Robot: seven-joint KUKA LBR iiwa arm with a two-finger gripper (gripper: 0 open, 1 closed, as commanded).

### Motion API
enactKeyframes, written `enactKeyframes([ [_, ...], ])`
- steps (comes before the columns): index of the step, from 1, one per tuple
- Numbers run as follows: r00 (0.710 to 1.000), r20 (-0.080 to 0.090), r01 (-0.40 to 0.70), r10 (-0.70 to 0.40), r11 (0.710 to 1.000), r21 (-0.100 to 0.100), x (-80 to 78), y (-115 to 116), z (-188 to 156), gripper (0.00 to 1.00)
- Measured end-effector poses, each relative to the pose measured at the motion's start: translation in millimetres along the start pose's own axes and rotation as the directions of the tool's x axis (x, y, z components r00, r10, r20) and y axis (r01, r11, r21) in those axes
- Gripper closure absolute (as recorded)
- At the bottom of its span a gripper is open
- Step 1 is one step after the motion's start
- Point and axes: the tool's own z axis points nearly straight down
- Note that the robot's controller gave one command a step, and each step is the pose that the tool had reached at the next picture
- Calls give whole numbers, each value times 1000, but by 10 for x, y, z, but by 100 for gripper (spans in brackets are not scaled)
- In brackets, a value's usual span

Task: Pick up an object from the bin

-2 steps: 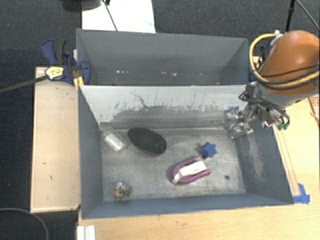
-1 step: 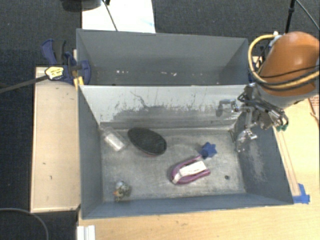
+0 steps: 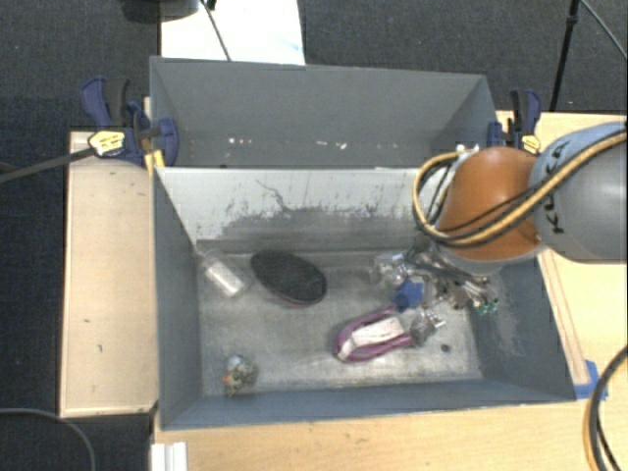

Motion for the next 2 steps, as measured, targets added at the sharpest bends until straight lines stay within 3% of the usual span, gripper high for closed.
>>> enactKeyframes([
  [1, 1000, 7, -3, 3, 1000, 5, -19, -28, -46, 100],
  [2, 1000, 7, -3, 3, 1000, 5, -19, -28, -46, 0],
])
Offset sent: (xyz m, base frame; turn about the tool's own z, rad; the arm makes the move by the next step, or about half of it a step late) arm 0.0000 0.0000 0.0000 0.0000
